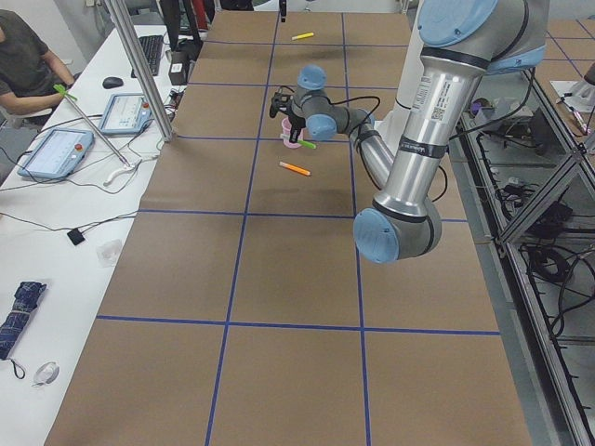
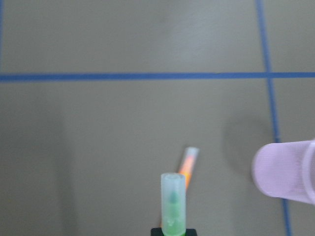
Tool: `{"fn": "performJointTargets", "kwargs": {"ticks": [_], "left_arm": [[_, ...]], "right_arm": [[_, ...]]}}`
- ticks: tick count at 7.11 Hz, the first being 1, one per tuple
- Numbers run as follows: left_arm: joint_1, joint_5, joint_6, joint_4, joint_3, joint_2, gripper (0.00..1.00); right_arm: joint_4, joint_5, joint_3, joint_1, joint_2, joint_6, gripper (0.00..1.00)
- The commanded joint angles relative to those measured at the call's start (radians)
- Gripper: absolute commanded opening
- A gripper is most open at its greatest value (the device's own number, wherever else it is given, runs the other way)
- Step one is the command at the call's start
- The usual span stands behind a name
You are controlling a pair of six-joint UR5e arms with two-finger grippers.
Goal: Collect pens into pen holder
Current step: 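Carry the green marker with the left gripper and drop it into the pink cup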
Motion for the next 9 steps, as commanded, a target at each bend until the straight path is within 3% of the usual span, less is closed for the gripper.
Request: {"fn": "performJointTargets", "kwargs": {"ticks": [1,2,3,5,8,9], "left_arm": [[0.089,0.181,0.181,0.014,0.054,-0.177,0.00],[0.120,0.254,0.238,0.001,0.113,-0.238,0.00],[0.132,0.267,0.245,-0.019,0.184,-0.309,0.00],[0.169,0.395,0.296,-0.102,0.287,-0.326,0.00],[0.175,0.419,0.332,-0.145,0.342,-0.330,0.00],[0.181,0.419,0.331,-0.162,0.345,-0.328,0.26]], "right_arm": [[0.000,0.000,-0.001,-0.004,0.005,0.001,1.00],[-0.001,0.000,-0.004,-0.008,0.008,0.001,1.00],[-0.001,-0.002,-0.004,-0.013,0.010,0.001,1.00],[-0.001,-0.002,-0.014,-0.019,0.016,0.004,1.00],[-0.001,-0.002,-0.017,-0.028,0.017,0.004,1.00],[-0.001,-0.002,-0.019,-0.028,0.017,0.004,1.00]]}}
